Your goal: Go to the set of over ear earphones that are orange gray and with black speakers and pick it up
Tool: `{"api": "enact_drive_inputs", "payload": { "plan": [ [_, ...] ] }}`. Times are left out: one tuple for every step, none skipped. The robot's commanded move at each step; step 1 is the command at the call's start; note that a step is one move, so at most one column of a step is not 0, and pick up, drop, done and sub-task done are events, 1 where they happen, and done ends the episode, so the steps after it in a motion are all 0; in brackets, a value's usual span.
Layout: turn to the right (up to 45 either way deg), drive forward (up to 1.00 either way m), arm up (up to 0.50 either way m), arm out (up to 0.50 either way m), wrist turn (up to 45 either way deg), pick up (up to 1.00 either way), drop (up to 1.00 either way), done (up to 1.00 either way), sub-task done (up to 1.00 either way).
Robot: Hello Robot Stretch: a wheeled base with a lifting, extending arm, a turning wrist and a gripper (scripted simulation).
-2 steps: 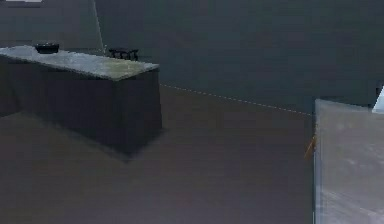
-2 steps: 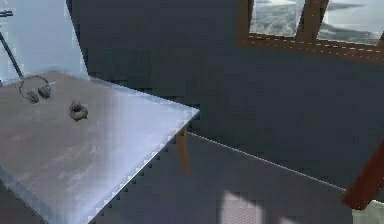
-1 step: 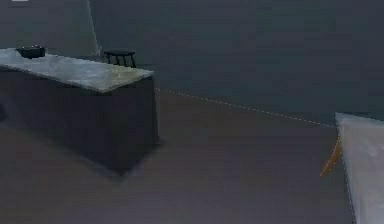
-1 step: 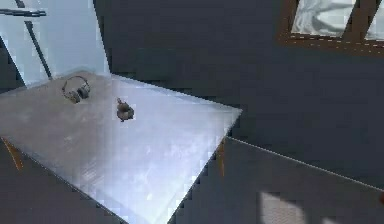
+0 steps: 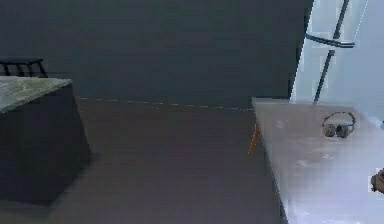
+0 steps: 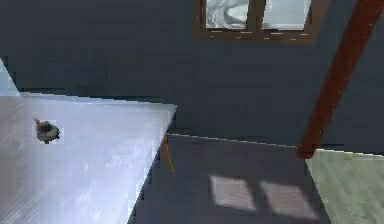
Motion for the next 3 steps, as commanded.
{"api": "enact_drive_inputs", "payload": {
  "plan": [
    [0.0, 1.00, 0.00, 0.00, 0.0, 0.00, 0.00, 0.00, 0.00],
    [24.0, 0.00, 0.00, 0.00, 0.0, 0.00, 0.00, 0.00, 0.00],
    [0.0, 0.10, 0.00, 0.00, 0.0, 0.00, 0.00, 0.00, 0.00]
  ]
}}
